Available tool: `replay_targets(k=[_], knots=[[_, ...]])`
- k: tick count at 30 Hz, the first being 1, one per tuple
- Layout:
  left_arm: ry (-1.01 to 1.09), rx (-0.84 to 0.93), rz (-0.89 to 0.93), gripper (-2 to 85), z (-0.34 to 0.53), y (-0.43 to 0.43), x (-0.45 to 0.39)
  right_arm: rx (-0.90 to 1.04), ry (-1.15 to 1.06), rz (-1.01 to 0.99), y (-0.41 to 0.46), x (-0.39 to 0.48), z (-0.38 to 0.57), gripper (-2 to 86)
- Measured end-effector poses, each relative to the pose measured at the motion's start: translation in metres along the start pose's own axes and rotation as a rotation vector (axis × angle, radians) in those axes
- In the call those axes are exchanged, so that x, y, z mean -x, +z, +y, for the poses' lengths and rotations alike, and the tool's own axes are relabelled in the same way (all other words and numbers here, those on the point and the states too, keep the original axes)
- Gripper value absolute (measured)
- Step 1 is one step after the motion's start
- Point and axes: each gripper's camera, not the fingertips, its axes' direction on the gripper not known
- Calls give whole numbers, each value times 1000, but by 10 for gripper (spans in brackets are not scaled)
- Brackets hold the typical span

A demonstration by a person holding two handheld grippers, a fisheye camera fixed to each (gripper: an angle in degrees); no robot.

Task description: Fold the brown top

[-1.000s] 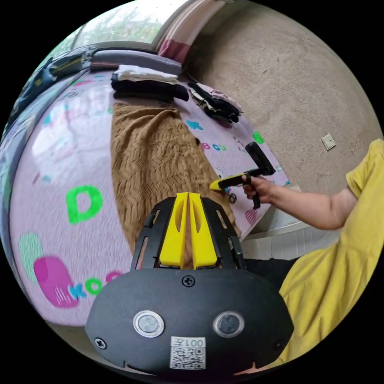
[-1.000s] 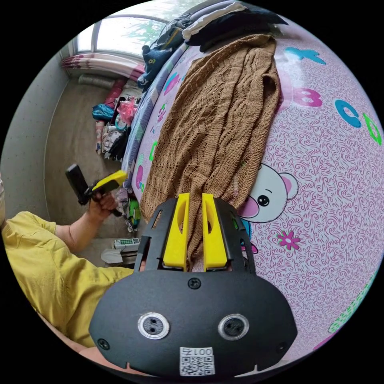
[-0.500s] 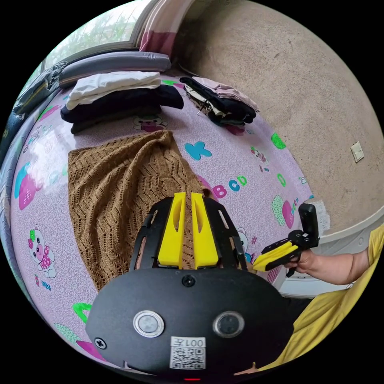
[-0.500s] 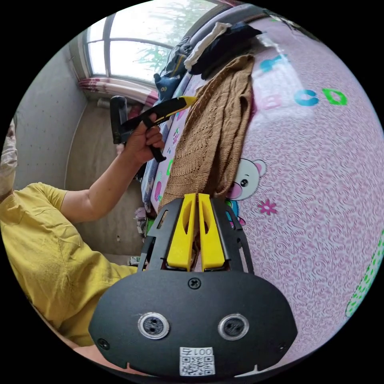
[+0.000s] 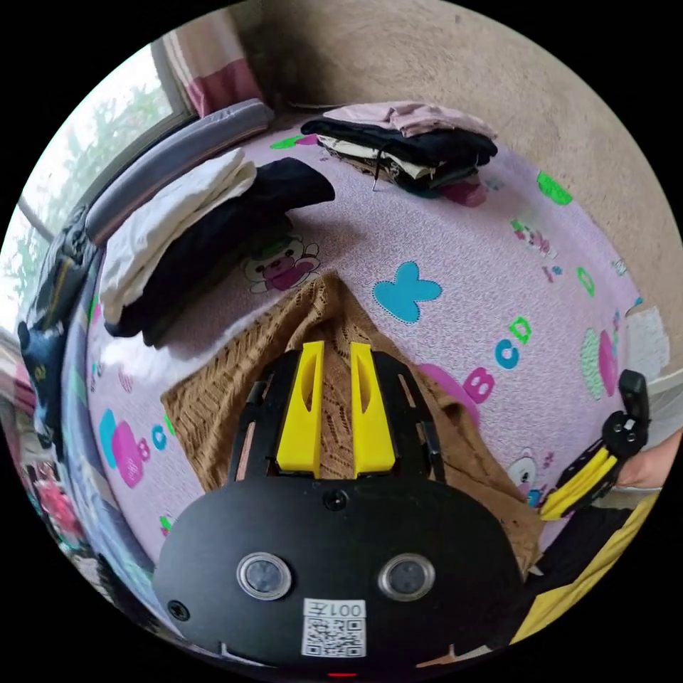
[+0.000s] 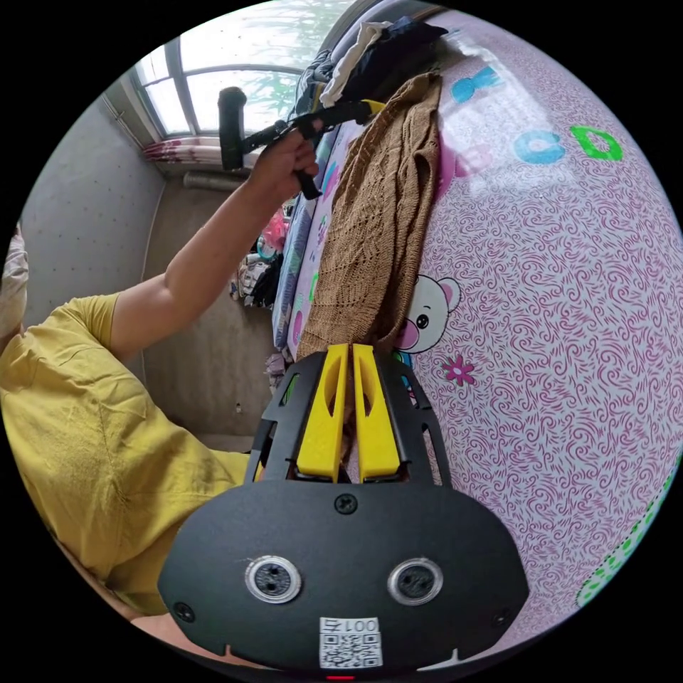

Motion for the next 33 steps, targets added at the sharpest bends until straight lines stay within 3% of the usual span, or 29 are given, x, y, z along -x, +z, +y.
replay_targets(k=[6, 14, 19, 24, 33], knots=[[10, 125, -78, 22, -37, 19, -16, -19, -7, -27, -13, 4, 7, 10], [-86, 122, -103, -6, -49, 1, -15, -46, -9, -63, -28, 7, 16, 10], [-154, -3, 38, -9, -64, -45, -10, -61, -12, -69, -35, 12, 20, 10], [-178, 44, 200, -9, -75, -43, -4, -58, -2, -74, -37, 13, 26, 11], [-245, 1, 183, -9, -81, -77, 14, -68, -3, -87, -43, 19, 31, 11]])
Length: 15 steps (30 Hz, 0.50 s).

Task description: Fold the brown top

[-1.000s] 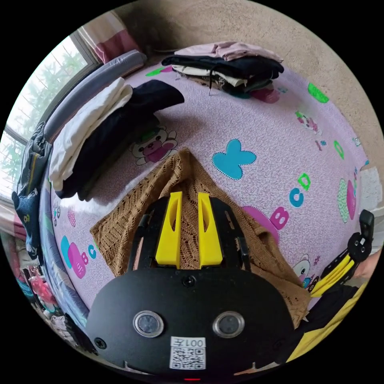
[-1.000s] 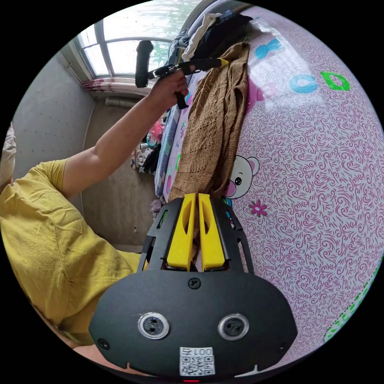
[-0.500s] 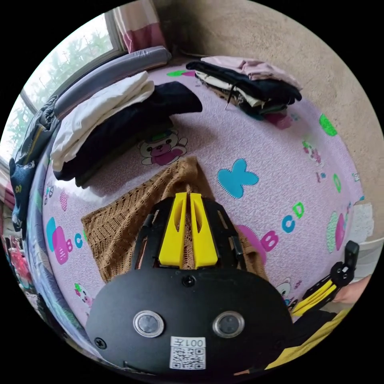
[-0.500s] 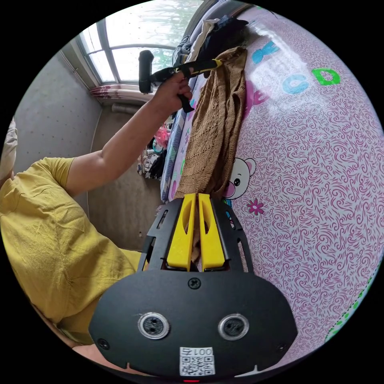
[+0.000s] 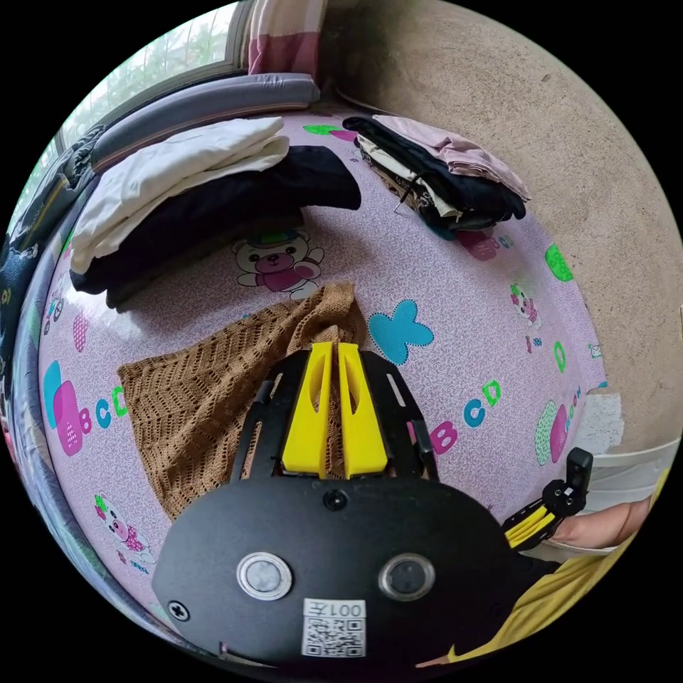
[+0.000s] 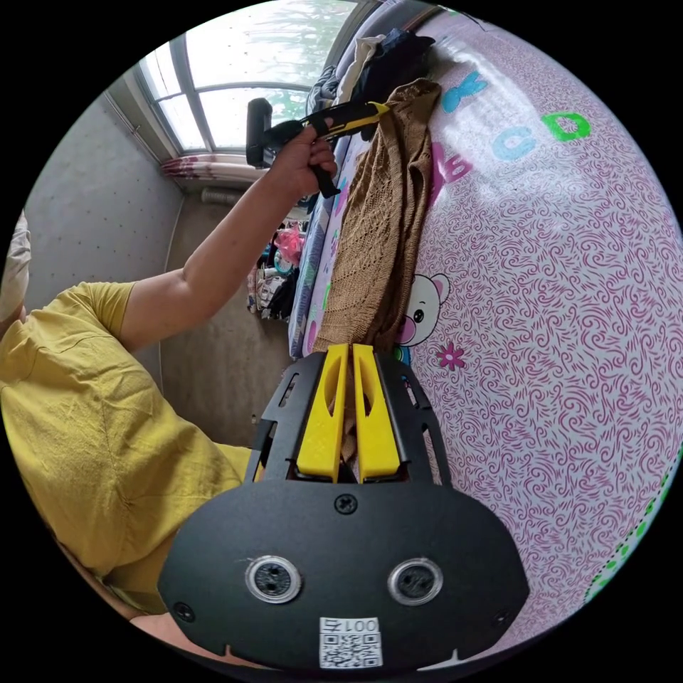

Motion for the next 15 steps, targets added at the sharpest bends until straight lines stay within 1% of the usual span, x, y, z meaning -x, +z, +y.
replay_targets(k=[5, 10, 15], knots=[[-29, 2, 11, -9, -3, -14, 11, -5, -10, -1, -2, 5, 0, 10], [-92, -16, 73, -8, -7, -28, 23, -18, -6, -5, -3, 7, 2, 11], [-76, -7, 79, -7, -10, -37, 22, -20, -9, -8, -3, 11, 3, 10]])
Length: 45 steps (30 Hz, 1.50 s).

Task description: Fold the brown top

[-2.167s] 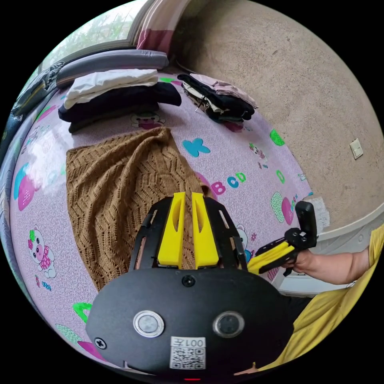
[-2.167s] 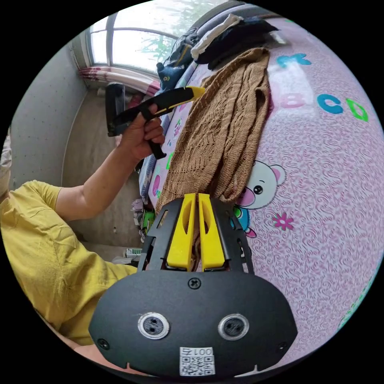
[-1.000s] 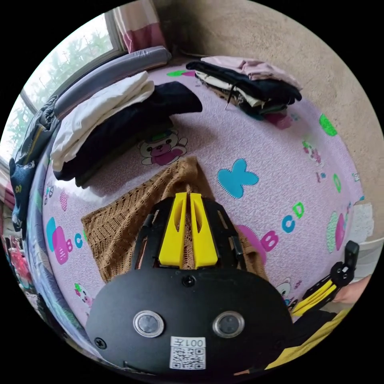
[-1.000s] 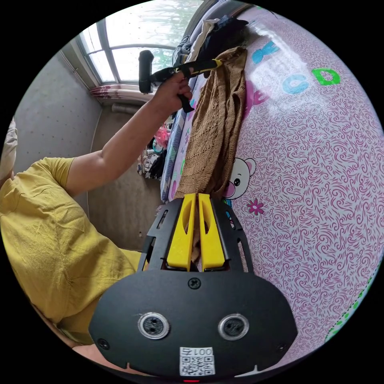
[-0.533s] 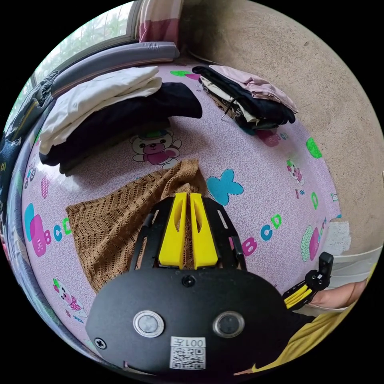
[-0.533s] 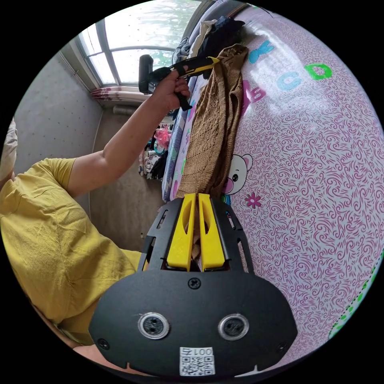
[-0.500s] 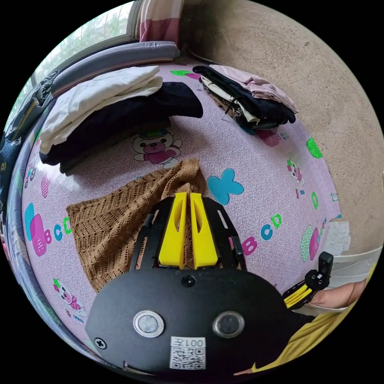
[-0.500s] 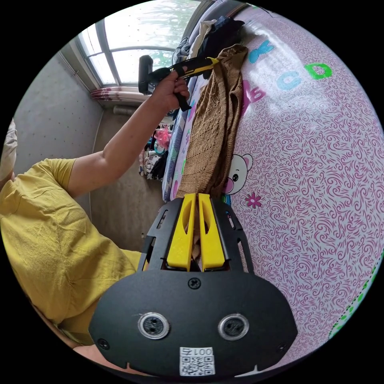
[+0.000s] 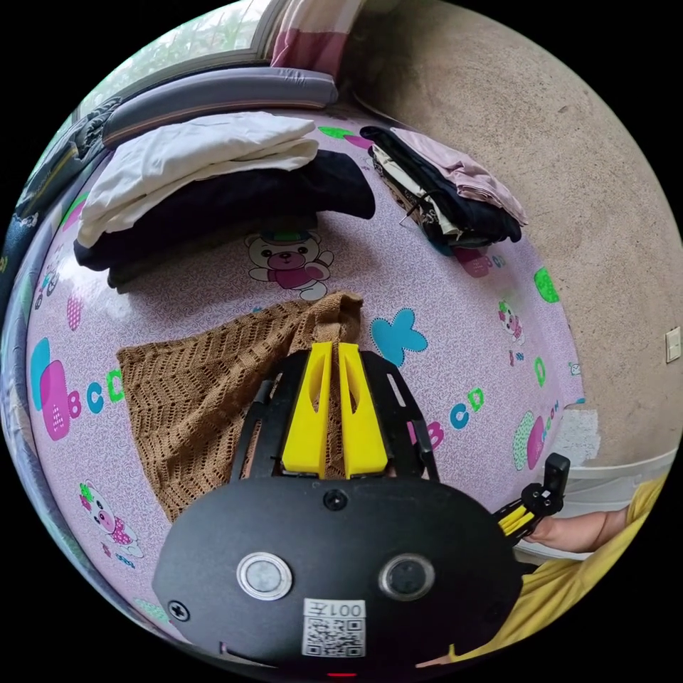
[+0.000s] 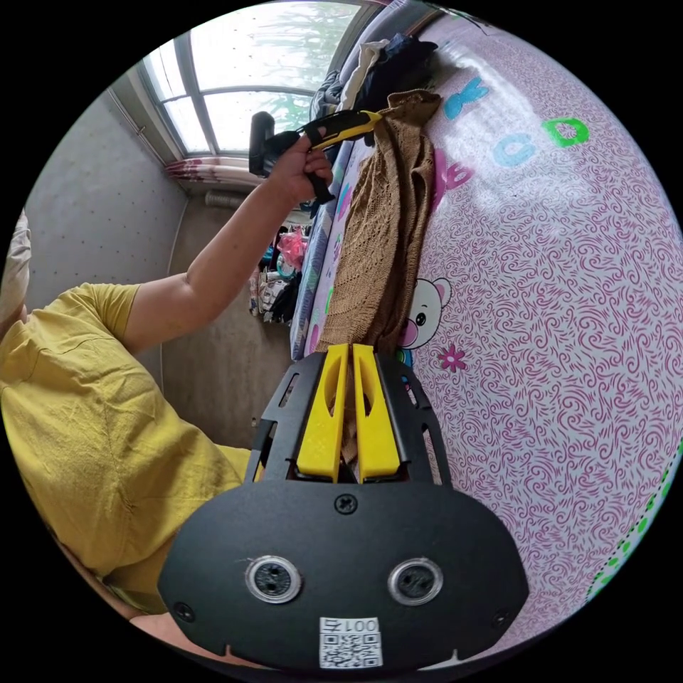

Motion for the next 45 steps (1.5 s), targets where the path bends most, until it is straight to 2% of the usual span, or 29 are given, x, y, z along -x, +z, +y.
replay_targets(k=[21, 28, 34, 45], knots=[[33, 12, 47, -1, 5, -9, -11, -2, -3, -6, 1, 8, 0, 9], [187, 52, -149, 6, 14, 11, -44, -5, -2, -12, -3, 8, 1, 8], [181, 12, -238, 1, 18, 13, -49, -9, 1, -17, -7, 8, 4, 8], [199, 58, -219, -12, 25, 30, -47, -7, -2, -20, -12, 6, 2, 9]])
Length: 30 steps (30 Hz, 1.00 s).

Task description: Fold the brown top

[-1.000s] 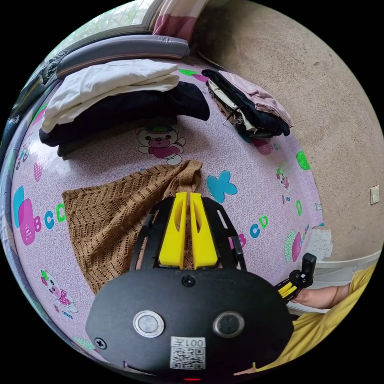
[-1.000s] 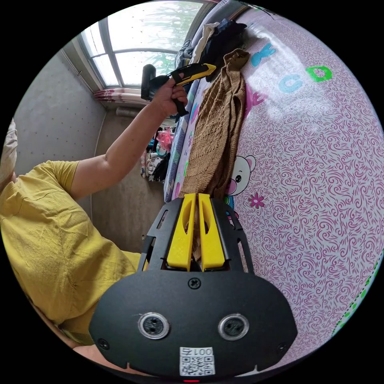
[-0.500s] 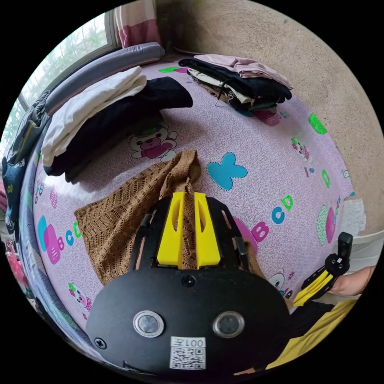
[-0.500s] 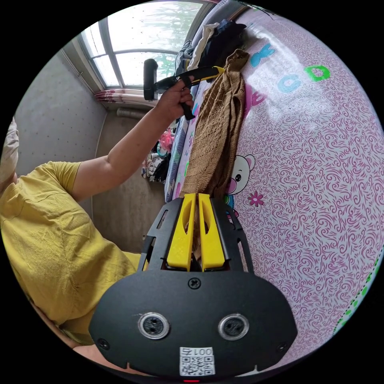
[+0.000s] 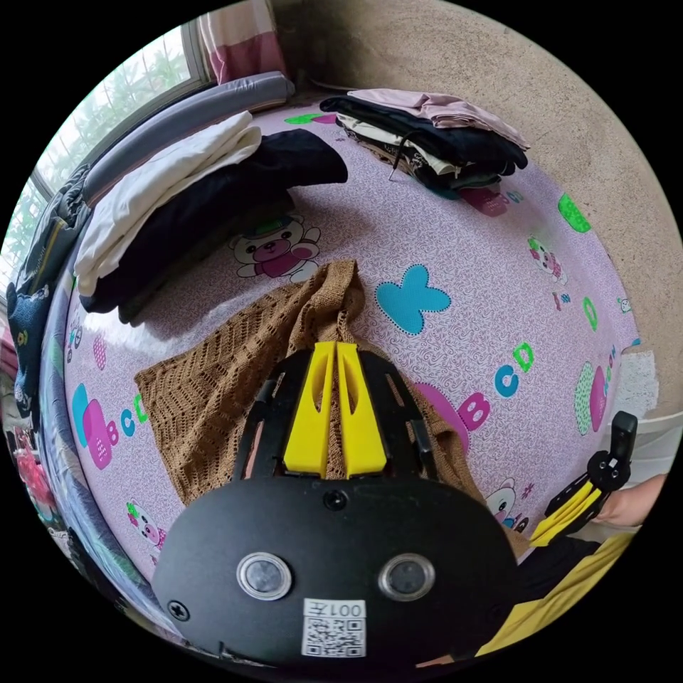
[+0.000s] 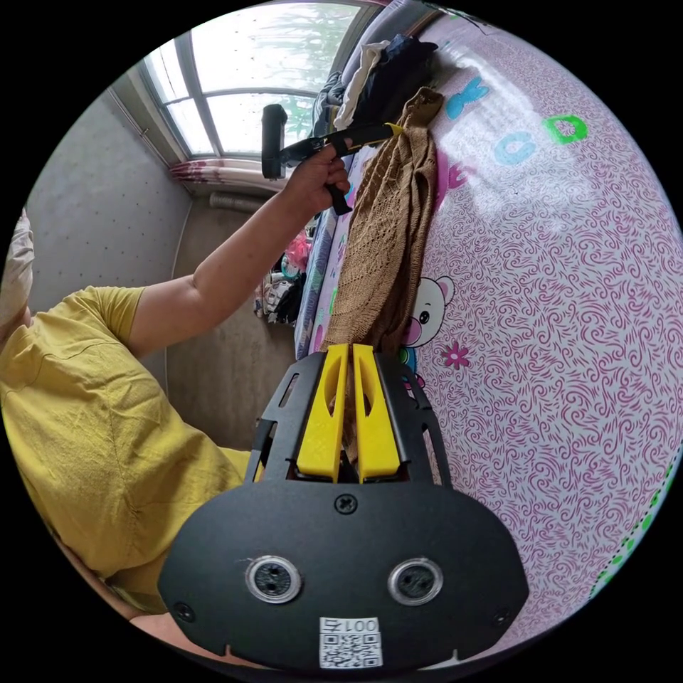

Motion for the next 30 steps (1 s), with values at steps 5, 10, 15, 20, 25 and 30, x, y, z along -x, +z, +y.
replay_targets(k=[5, 10, 15, 20, 25, 30], knots=[[22, -19, 16, 11, 7, 1, 0, 3, -1, -5, -2, -1, 0, 8], [47, 6, -36, 19, 12, 12, -1, 8, -3, -6, -4, -2, 1, 7], [15, 4, -30, -5, 17, 18, 6, 11, -4, -2, -7, -2, 2, 7], [-32, -27, 1, -8, 27, 15, 16, 7, -5, -6, -8, -4, 4, 7], [-56, -170, 23, -8, 39, -9, 17, 2, -4, -14, -8, -4, 7, 7], [5, -177, 135, -7, 37, 5, 7, 4, 3, -4, -7, -7, 12, 7]])
